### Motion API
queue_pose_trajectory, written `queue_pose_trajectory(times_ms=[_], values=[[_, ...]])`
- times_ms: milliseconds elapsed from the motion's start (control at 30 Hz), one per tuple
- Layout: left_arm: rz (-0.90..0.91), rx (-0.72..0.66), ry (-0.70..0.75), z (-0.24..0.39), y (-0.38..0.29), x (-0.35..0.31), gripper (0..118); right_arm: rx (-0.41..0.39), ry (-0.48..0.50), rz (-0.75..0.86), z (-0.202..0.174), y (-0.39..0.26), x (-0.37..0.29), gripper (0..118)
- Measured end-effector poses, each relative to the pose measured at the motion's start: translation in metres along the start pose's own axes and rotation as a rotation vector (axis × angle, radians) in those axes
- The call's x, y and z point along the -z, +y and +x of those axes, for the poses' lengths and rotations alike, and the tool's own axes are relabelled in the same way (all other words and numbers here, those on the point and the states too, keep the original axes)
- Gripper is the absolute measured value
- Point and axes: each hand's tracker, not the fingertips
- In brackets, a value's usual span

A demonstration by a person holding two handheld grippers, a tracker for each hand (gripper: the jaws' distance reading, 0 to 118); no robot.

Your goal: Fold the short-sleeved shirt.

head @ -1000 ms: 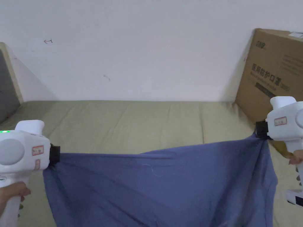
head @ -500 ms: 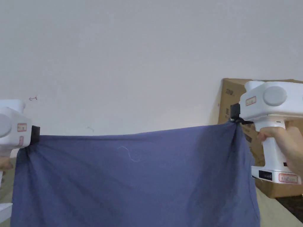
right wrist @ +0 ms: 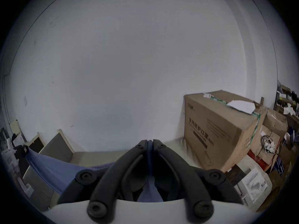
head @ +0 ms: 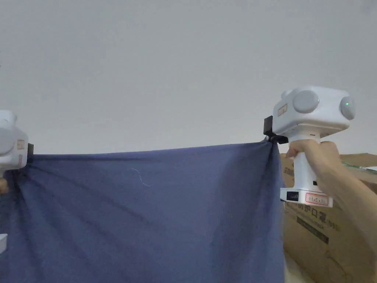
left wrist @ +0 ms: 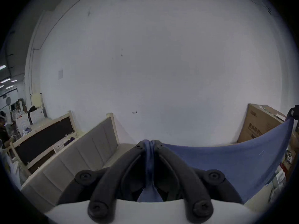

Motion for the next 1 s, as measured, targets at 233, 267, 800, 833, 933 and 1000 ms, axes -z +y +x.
queue_pose_trajectory(times_ms=[233,267,800,833,933,1000], values=[[0.055,0.01,0.009,0.003,0.011,0.001,7,-0.008,-0.003,0.064,-0.001,0.017,-0.007,6],[0.056,0.022,0.01,0.006,0.003,0.004,7,-0.013,-0.007,0.06,0.0,0.012,-0.004,6],[-0.487,0.22,0.016,0.096,-0.325,0.147,7,-0.091,-0.15,-0.538,0.05,-0.275,0.184,6],[-0.527,0.198,0.01,0.097,-0.346,0.151,7,-0.079,-0.153,-0.574,0.055,-0.297,0.191,6],[-0.619,0.189,-0.009,0.095,-0.397,0.154,7,-0.088,-0.172,-0.676,0.065,-0.356,0.203,6],[-0.631,0.183,-0.026,0.089,-0.423,0.147,7,-0.099,-0.174,-0.725,0.085,-0.389,0.217,6]])
